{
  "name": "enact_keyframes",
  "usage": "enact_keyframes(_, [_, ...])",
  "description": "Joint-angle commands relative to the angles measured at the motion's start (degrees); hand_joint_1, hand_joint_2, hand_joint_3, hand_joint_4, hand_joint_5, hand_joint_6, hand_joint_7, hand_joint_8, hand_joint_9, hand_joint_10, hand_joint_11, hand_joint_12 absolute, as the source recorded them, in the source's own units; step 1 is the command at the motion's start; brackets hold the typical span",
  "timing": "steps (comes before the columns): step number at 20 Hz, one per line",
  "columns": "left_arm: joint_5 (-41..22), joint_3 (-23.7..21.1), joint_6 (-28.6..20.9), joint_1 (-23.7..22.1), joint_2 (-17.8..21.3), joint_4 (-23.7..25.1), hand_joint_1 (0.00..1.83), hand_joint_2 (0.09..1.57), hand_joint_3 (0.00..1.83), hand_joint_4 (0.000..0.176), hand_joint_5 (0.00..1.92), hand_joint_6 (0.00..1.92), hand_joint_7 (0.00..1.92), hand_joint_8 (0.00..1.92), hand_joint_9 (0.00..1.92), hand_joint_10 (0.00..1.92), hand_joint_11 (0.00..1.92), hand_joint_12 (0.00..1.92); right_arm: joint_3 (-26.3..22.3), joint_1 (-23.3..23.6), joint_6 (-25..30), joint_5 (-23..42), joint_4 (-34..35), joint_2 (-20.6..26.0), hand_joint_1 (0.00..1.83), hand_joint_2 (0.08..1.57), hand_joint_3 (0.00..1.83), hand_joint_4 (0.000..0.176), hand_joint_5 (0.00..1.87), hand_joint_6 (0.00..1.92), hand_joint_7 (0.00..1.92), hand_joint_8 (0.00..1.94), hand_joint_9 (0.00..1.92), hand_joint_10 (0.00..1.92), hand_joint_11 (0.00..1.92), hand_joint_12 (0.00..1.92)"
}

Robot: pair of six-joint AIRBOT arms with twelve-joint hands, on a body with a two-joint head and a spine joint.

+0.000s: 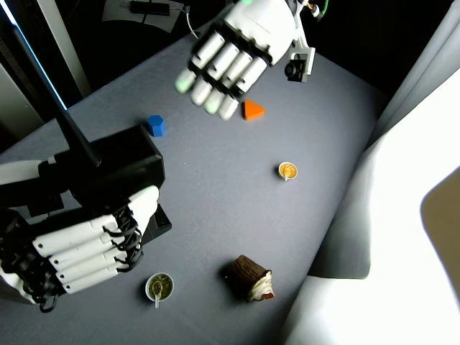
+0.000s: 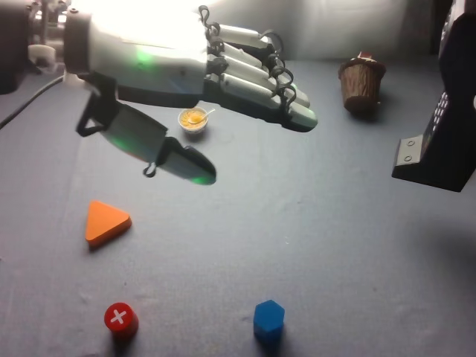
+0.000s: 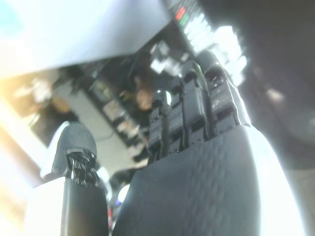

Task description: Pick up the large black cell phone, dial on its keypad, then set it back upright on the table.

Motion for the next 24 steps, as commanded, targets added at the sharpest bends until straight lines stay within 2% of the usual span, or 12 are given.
enact_keyframes(1, [-0.80,-0.32,0.28,-1.22,-0.07,-5.69,0.73,1.28,0.00,0.059,0.23,0.00,0.51,0.03,0.59,0.11,0.07,1.27,0.06,0.85,1.28,8.86,0.76,1.07,1.38,1.11,0.00,0.000,0.97,0.78,0.99,1.00,0.95,1.27,1.02,1.24])
enact_keyframes(2, [-0.17,-0.51,0.30,-1.17,-0.35,-5.61,0.83,1.24,0.00,0.055,0.24,0.00,0.58,0.02,0.66,0.16,0.12,1.37,0.04,1.05,1.28,8.86,0.71,1.23,1.38,1.11,0.00,0.000,0.95,0.79,0.99,1.02,0.93,1.29,1.01,1.24])
enact_keyframes(3, [0.06,-0.64,0.30,-1.14,-0.57,-5.60,0.93,1.21,0.00,0.063,0.24,0.00,0.73,0.01,0.71,0.51,0.24,1.49,0.04,1.17,1.28,8.86,0.58,1.31,1.38,1.11,0.00,0.000,0.96,0.76,0.98,1.03,0.93,1.29,1.03,1.22])
enact_keyframes(4, [0.86,-1.10,0.30,-1.14,-0.70,-5.64,1.02,1.19,0.00,0.077,0.23,0.00,0.86,0.03,0.70,1.04,0.34,1.66,0.04,1.31,1.28,8.85,0.41,1.35,1.38,1.11,0.00,0.000,0.95,0.78,0.98,1.03,0.94,1.29,1.03,1.21])
enact_keyframes(5, [2.15,-1.90,0.40,-1.15,-0.71,-5.86,1.08,1.23,0.01,0.090,0.22,0.00,0.92,0.05,0.69,1.35,0.39,1.77,-0.04,1.42,1.28,8.84,0.14,1.39,1.38,1.11,0.00,0.000,0.96,0.76,0.99,1.02,0.94,1.29,1.02,1.21])
enact_keyframes(6, [3.36,-2.92,0.81,-1.15,-0.73,-6.40,1.29,1.23,0.03,0.108,0.15,0.00,0.72,1.39,0.71,1.83,0.59,1.92,-0.14,1.59,1.27,8.82,-0.20,1.41,1.38,1.12,0.00,0.000,0.93,0.81,0.97,1.05,0.94,1.29,1.01,1.22])
enact_keyframes(7, [4.83,-4.15,1.11,-1.16,-0.75,-7.28,1.29,1.23,0.03,0.108,0.15,0.00,0.72,1.39,0.71,1.83,0.59,1.92,-0.25,1.75,1.27,8.81,-0.35,1.41,1.38,1.12,0.00,0.000,0.93,0.81,0.97,1.05,0.94,1.29,1.01,1.22])
enact_keyframes(9, [7.47,-6.20,1.74,-1.01,-0.66,-8.89,1.31,1.26,0.02,0.138,0.07,0.00,0.67,1.55,0.77,1.92,0.60,1.92,-0.59,1.93,1.27,8.75,-0.37,1.42,1.38,1.12,0.00,0.000,0.92,0.81,0.96,1.08,0.92,1.31,1.01,1.21])
enact_keyframes(10, [8.85,-7.42,1.99,-1.04,-0.66,-9.39,1.43,1.10,0.39,0.141,0.05,0.02,0.62,1.57,0.65,1.86,0.59,1.92,-0.81,1.95,1.27,8.74,-0.38,1.42,1.38,1.12,0.00,0.000,0.92,0.84,0.96,1.07,0.92,1.30,1.00,1.21])
enact_keyframes(12, [11.29,-9.26,3.26,-1.04,-0.55,-10.80,1.48,0.96,0.69,0.150,0.03,0.00,0.62,1.66,0.64,1.92,0.62,1.92,-1.12,2.11,1.27,8.67,-0.41,1.42,1.38,1.11,0.00,0.000,0.95,0.82,0.98,1.01,0.94,1.27,1.01,1.23])
enact_keyframes(18, [18.55,-12.10,8.18,-0.96,-0.41,-12.02,1.47,0.98,0.66,0.163,0.03,0.00,0.62,1.63,0.62,1.92,0.63,1.92,-1.42,3.09,1.26,8.24,-0.90,1.42,1.38,1.12,0.00,0.000,0.93,0.79,0.97,1.05,0.92,1.30,1.03,1.23])
enact_keyframes(24, [23.24,-12.29,13.85,0.32,-1.07,-14.23,1.46,1.03,0.57,0.145,0.03,0.00,0.60,1.61,0.60,1.92,0.61,1.92,-1.19,3.21,1.26,8.08,-0.89,1.42,1.38,1.11,0.00,0.000,0.94,0.81,0.98,1.04,0.93,1.28,1.03,1.20])
